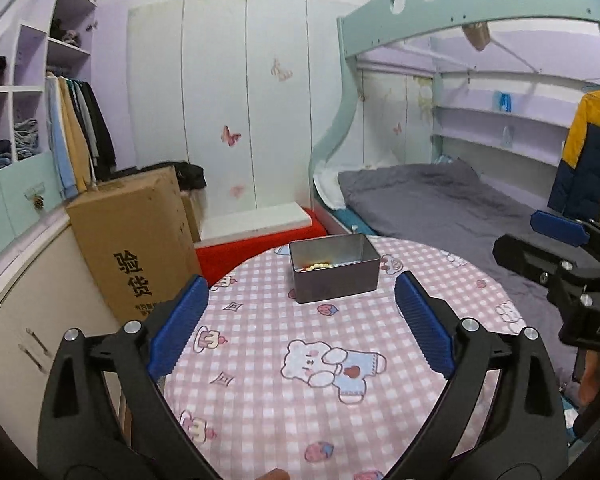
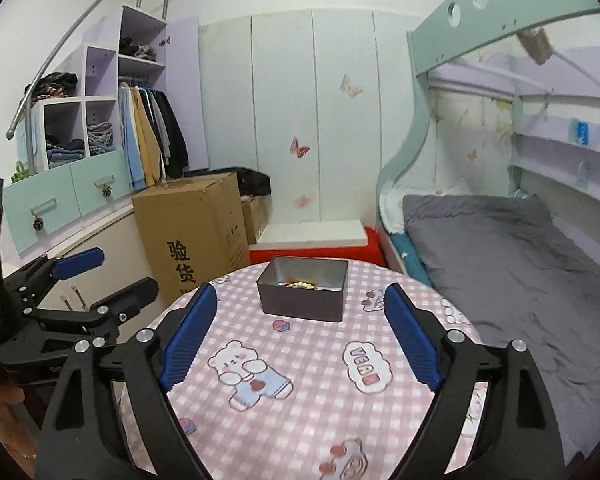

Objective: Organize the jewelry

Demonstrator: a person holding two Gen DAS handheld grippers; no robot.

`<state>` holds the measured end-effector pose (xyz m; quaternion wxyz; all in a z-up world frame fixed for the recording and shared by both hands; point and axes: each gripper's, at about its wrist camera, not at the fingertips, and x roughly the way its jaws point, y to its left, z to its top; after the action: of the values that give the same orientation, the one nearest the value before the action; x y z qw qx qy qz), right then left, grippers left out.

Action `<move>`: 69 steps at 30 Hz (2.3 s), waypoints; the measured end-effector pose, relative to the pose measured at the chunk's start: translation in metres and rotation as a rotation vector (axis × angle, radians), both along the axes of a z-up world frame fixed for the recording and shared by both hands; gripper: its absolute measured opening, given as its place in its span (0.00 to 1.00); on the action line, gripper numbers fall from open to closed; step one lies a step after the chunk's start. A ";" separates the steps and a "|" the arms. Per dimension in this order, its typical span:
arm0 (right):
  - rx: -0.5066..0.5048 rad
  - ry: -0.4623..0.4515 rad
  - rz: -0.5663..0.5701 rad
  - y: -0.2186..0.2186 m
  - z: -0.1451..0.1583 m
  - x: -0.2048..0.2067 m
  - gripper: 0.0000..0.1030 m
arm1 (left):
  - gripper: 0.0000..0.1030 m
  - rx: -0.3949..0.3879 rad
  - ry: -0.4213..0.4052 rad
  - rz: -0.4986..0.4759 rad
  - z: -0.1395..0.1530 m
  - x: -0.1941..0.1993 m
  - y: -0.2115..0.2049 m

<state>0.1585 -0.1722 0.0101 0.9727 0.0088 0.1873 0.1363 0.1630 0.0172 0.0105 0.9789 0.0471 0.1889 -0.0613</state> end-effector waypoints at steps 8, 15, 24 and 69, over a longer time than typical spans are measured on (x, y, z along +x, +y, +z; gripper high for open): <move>0.021 -0.047 -0.023 0.004 0.001 -0.057 0.88 | 0.92 -0.015 -0.074 0.013 0.006 -0.063 -0.001; -0.006 -0.127 -0.071 0.006 0.003 -0.107 0.91 | 0.93 -0.060 -0.118 0.033 0.008 -0.104 0.002; -0.035 -0.211 -0.123 0.011 0.000 -0.150 0.92 | 0.93 -0.094 -0.167 0.031 0.007 -0.145 0.002; -0.054 -0.305 -0.157 0.015 -0.001 -0.193 0.92 | 0.94 -0.059 -0.301 0.103 0.014 -0.190 -0.007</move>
<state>-0.0348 -0.1570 0.0095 0.9974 -0.0233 0.0399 0.0548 -0.0265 0.0104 0.0249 0.9990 0.0174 0.0404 -0.0088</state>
